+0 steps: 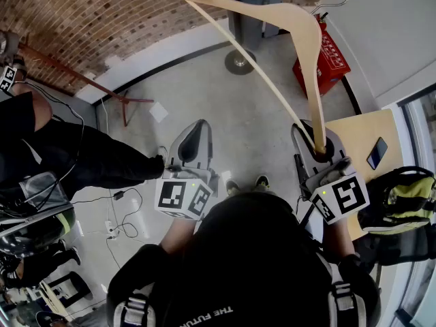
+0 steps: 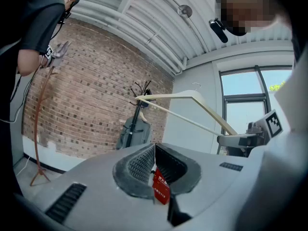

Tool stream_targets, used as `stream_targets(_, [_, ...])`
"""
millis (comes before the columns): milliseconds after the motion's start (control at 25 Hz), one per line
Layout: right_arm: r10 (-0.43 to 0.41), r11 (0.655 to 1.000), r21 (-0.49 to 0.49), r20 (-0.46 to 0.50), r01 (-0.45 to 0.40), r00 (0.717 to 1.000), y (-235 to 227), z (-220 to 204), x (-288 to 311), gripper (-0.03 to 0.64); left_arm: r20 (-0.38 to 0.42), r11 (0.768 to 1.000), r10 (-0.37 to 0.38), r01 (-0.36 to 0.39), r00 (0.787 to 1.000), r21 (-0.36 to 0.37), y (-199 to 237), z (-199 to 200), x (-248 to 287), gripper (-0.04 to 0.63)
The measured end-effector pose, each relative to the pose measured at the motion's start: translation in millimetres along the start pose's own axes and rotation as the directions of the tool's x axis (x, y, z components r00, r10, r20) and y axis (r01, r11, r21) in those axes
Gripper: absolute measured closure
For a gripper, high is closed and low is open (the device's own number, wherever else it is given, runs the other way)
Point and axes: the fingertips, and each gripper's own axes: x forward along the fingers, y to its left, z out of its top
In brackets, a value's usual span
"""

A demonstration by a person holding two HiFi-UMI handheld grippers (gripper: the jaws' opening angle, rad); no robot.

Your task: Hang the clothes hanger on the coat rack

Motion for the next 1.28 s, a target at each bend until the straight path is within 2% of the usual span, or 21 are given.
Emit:
stream_targets(480, [-0.003, 1.000, 0.023, 0.002, 0.003, 1.000, 21.0, 0.4, 2.7, 0.574, 0.009, 1.000, 0.006, -0.006, 1.000, -0.017, 18.3, 2.4, -18.0, 0.572])
stream_targets(720, [-0.033, 0.999, 0.002, -0.001, 0.033, 0.999, 28.8, 4.6, 8.9, 0.574, 0.031, 0.999, 0.010, -0.009, 0.999, -0.031, 38.6, 7.1, -30.2, 0.572])
stream_targets(960, [-0.047, 0.999, -0.023, -0.023, 0.046, 0.999, 37.4, 7.0, 24.2, 0.574, 0.009, 0.999, 0.005, -0.005, 1.000, -0.048, 63.7, 4.4, -27.6, 0.572])
stream_targets(1280, [-0.035, 0.999, -0.012, -0.029, 0.034, 0.999, -4.9, -2.5, 48.5, 0.574, -0.006, 0.999, 0.007, -0.007, 1.000, -0.037, 61.1, 0.6, 22.2, 0.572])
